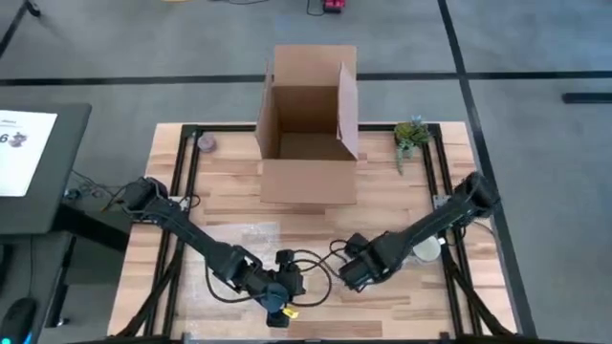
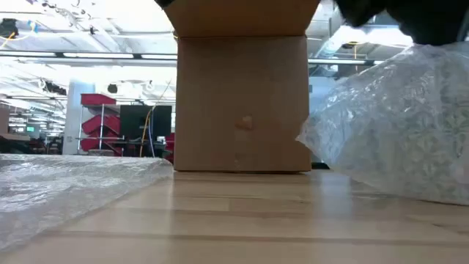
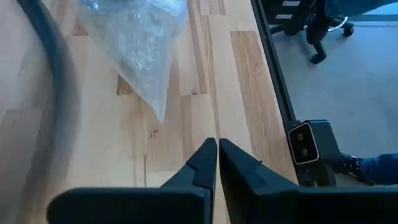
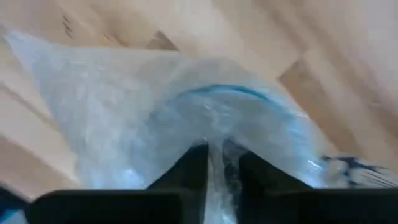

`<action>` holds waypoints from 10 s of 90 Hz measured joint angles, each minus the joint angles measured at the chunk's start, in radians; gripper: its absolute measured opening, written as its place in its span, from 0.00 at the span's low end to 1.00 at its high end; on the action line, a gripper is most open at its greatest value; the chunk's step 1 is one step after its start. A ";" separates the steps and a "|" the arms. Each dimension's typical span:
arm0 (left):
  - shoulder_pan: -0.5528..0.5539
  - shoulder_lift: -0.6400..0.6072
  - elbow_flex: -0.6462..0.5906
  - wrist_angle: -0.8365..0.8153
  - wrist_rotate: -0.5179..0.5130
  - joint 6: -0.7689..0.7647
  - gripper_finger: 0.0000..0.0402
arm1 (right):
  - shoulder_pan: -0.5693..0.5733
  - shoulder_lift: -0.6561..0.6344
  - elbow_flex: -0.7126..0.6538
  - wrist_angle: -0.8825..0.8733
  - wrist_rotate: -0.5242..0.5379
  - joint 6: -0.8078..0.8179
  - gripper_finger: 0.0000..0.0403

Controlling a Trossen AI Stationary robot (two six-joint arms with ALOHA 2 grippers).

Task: Wrap mug
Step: Wrap the blue patterned mug with the right transparent bubble wrap

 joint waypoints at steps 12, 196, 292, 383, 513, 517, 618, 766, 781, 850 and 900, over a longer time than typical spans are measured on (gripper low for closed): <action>0.000 0.000 0.000 0.001 0.000 -0.004 0.00 | 0.000 -0.072 0.000 -0.003 -0.003 0.023 0.21; -0.012 0.000 0.000 0.000 0.013 -0.036 0.00 | 0.017 -0.210 0.068 0.126 -0.003 0.090 0.08; -0.012 -0.016 0.000 -0.021 0.004 -0.057 0.00 | 0.072 0.005 -0.104 0.160 0.022 0.130 0.00; -0.026 -0.117 0.122 -0.024 -0.050 -0.029 0.00 | -0.009 -0.080 -0.131 0.186 -0.033 0.079 0.00; -0.062 -0.116 0.293 -0.053 -0.059 0.005 0.00 | -0.035 -0.238 -0.174 0.338 -0.061 0.081 0.00; -0.062 -0.116 0.293 -0.053 -0.059 0.008 0.00 | -0.036 -0.213 -0.174 0.328 -0.061 0.076 0.00; -0.074 -0.116 0.292 -0.050 -0.058 -0.091 0.00 | -0.078 0.026 -0.346 0.430 -0.090 -0.081 0.00; -0.089 -0.116 0.418 -0.107 -0.133 -0.050 0.00 | -0.150 -0.042 0.023 0.259 -0.214 -0.586 0.00; -0.089 -0.116 0.418 -0.106 -0.133 -0.050 0.00 | -0.166 -0.040 -0.126 0.323 -0.185 -0.532 0.00; -0.035 -0.114 0.122 -0.159 -0.135 -0.173 0.00 | -0.194 -0.057 -0.287 0.592 -0.097 -0.574 0.00; -0.083 -0.057 0.082 -0.036 -0.130 -0.237 0.00 | -0.202 -0.013 -0.218 0.791 -0.214 -0.728 0.00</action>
